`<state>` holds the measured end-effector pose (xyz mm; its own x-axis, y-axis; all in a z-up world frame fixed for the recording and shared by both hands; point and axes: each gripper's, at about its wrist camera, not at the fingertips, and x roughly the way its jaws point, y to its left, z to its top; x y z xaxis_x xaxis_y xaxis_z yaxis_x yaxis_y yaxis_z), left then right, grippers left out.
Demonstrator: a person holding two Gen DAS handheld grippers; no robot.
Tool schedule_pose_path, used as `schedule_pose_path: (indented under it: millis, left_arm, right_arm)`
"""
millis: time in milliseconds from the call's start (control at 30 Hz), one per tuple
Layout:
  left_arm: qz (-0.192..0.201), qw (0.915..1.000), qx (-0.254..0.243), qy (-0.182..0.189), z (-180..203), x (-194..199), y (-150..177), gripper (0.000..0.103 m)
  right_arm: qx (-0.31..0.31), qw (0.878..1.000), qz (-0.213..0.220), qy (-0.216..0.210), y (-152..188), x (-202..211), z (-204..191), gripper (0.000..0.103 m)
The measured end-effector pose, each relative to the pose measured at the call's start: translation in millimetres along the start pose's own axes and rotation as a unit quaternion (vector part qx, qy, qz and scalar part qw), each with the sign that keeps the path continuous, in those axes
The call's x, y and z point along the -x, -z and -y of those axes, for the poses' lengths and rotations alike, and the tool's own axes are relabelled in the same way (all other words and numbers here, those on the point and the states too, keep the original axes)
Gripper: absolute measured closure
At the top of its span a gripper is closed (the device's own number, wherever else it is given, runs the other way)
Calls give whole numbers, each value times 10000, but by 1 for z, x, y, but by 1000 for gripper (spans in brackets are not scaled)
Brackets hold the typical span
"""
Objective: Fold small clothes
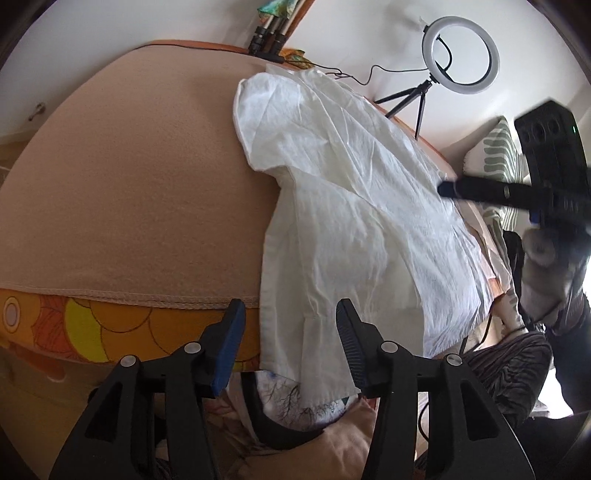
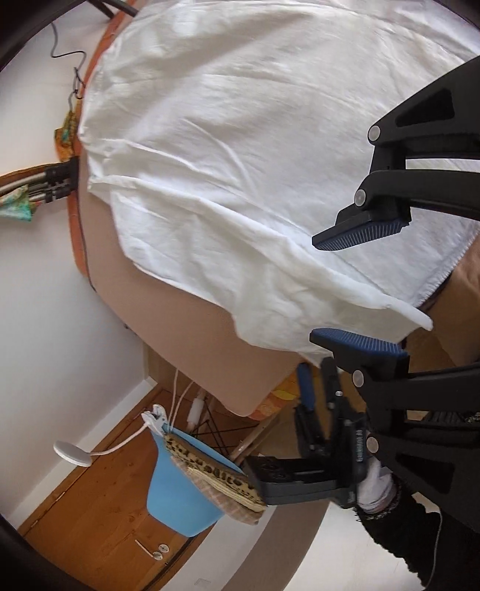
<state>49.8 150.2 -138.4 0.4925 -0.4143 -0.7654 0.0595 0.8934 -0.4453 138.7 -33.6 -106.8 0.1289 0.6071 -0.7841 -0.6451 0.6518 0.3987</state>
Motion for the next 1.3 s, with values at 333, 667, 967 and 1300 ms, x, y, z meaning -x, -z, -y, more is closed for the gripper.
schedule_pose_path:
  millis: [333,667,967,1300]
  left_arm:
    - [-25,9998,-159,110,4,-6,2,87]
    - [43,9990,-380,228,8,-1,8,99]
    - [143,9976,-431,520,17,13,17,102]
    - [454,9949,-717,553,28,34,11,102]
  right_arm:
    - [5,9992,-242,315,-126,-68,-10,39]
    - [438,9781,-968,1787,-171,-183,-40,39]
    - [849,9549,-983,2669,-178,-201,-38,103]
    - [-271,9918,-123,1242,-186,-124,-10,103]
